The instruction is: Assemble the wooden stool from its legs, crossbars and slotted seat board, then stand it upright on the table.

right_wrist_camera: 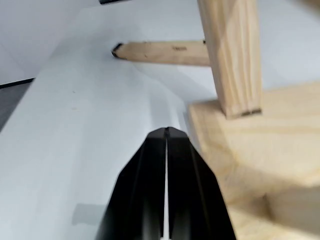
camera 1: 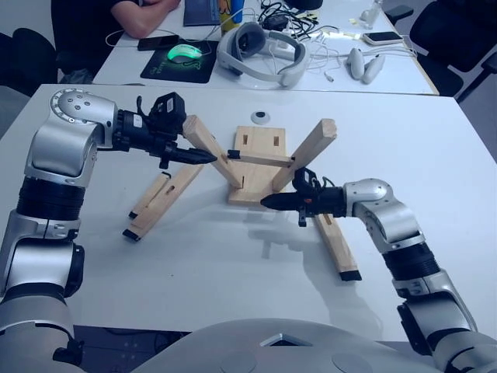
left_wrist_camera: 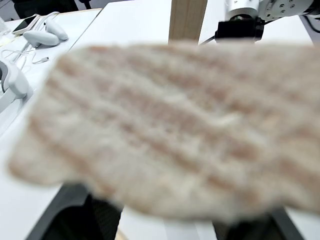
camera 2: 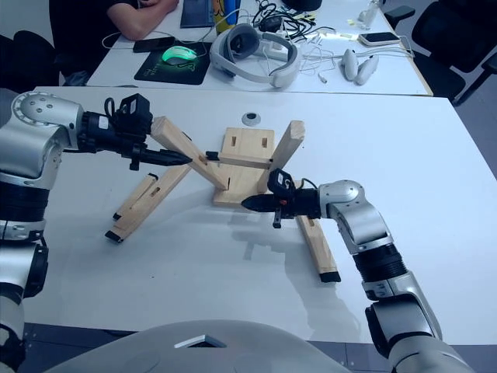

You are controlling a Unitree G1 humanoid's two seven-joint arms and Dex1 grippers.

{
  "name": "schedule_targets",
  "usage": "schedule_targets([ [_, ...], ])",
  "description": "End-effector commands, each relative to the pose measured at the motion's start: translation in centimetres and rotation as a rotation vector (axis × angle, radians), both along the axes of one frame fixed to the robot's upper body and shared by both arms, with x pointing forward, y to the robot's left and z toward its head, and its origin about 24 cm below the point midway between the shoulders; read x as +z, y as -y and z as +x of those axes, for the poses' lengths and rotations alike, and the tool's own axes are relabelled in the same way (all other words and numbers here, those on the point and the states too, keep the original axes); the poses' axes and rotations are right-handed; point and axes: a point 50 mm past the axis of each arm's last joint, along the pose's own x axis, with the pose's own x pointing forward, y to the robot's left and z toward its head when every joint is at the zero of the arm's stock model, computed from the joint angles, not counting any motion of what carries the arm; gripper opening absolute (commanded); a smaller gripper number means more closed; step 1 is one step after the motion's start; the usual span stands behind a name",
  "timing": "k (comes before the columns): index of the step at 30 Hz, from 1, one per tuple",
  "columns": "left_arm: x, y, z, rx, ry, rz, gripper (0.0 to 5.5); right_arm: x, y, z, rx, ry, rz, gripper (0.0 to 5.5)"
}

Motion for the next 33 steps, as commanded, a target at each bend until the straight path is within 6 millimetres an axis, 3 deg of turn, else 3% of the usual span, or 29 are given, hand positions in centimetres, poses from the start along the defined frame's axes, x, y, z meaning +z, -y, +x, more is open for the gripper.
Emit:
schedule_targets([
  [1, -4.7, 0.1, -1.1, 0.013, -0.206, 0.068, 2.06, 1.8, 1.5, 0.4, -0.007, 0.023, -0.026, 0.0],
  [8, -4.3, 0.4, -1.0, 0.01, -0.192, 0.061, 2.06, 3.4, 4.1, -1.9, 0.108, -0.058, -0.114, 0.1],
  [13, -4.2, 0.5, -1.0, 0.017, -0.189, 0.057, 2.06, 9.0, 7.0, -1.1, 0.086, 0.034, -0.123, 0.7],
  [18, -4.2, 0.3, -1.1, 0.026, -0.195, 0.06, 2.06, 17.3, 5.0, -2.8, 0.304, 0.2, -0.01, 1.51],
  [21, -4.2, 0.1, -0.9, 0.035, -0.196, 0.062, 2.06, 20.6, 3.6, -4.0, 0.412, 0.283, 0.016, 1.96],
  [24, -4.1, 0.2, -0.8, 0.043, -0.203, 0.048, 2.06, 23.0, 2.1, -3.7, 0.394, 0.381, 0.064, 2.32],
  [27, -4.3, 0.5, -0.8, 0.045, -0.205, 0.052, 2.06, 23.5, 1.0, -2.2, 0.297, 0.483, 0.042, 2.71],
  [30, -4.6, 0.7, -0.6, 0.055, -0.203, 0.063, 2.06, 23.0, 0.0, -1.2, 0.255, 0.499, 0.052, 2.76],
  [33, -4.6, 0.5, -0.1, 0.072, -0.217, 0.055, 2.06, 20.9, -2.2, 0.1, 0.225, 0.552, -0.079, 2.76],
])
